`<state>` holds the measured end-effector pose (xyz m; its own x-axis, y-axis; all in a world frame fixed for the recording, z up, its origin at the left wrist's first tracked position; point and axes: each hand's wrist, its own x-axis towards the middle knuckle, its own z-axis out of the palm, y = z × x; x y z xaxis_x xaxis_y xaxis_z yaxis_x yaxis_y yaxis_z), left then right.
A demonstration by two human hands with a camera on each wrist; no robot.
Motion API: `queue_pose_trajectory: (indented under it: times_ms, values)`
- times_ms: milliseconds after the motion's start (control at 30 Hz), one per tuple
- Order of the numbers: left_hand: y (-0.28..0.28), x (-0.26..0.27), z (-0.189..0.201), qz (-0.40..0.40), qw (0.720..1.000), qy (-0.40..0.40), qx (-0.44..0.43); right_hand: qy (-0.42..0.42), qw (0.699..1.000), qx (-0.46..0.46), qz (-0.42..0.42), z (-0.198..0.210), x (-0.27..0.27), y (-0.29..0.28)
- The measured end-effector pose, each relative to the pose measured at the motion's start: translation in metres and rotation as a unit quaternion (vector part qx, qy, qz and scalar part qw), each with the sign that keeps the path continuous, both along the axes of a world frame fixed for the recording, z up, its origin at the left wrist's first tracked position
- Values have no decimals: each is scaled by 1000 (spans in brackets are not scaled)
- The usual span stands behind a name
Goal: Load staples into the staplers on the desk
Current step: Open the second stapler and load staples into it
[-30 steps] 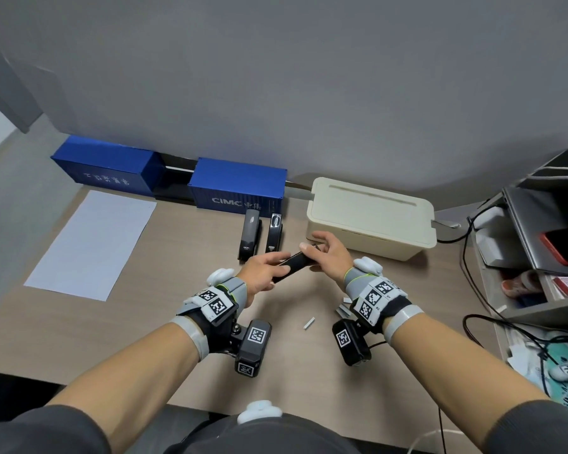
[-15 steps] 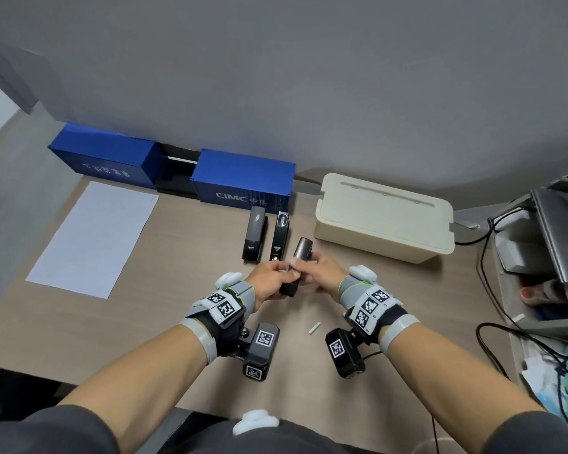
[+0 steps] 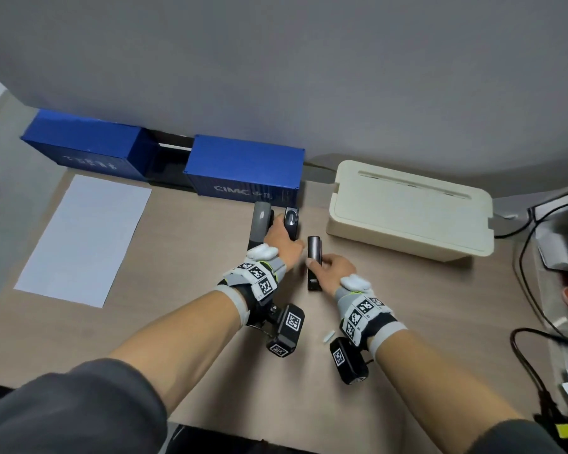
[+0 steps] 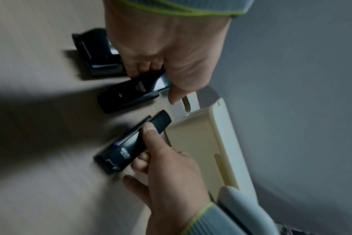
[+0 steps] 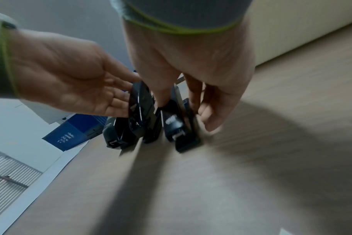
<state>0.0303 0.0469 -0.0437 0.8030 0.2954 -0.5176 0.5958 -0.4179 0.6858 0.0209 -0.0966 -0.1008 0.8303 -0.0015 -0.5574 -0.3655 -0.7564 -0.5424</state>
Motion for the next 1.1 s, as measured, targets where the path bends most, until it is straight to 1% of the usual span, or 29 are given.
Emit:
queue_pose_trajectory:
  times_ms: [133, 267, 400, 500, 600, 700, 800, 867, 967, 1033, 1100]
  values:
    - [-5, 8, -4, -12, 997, 47, 63, 7, 1000, -14, -7, -13, -6, -8]
    - [-4, -7, -7, -52, 995, 19, 85, 6, 1000, -6, 12, -15, -12, -9]
    - [7, -44, -11, -84, 995, 19, 58, 1, 1000, -8, 13, -10, 6, -1]
    - [20, -70, -12, -104, 993, 48, 34, 0, 1000, -4, 14, -9, 25, 4]
    - [32, -84, -14, -109, 991, 78, 26, -5, 1000, 31, -1, -13, 35, 12]
    - [37, -93, -16, -123, 988, 91, 22, 21, 997, 63, -29, -17, 33, 12]
    - [35, -99, -17, -122, 988, 85, 26, 28, 998, 43, -37, -16, 17, -2]
    - [34, -100, -15, -108, 991, 81, 20, 30, 999, 40, -3, -8, -3, -8]
    - [34, -96, -9, -87, 992, 86, -32, 57, 989, 99, 98, 8, -30, -9]
    - [32, -95, -1, -99, 990, 81, -60, 35, 983, 113, 139, 18, -37, -9]
    - [29, -94, 4, -106, 989, 72, -74, 17, 982, 105, 157, 25, -39, -9]
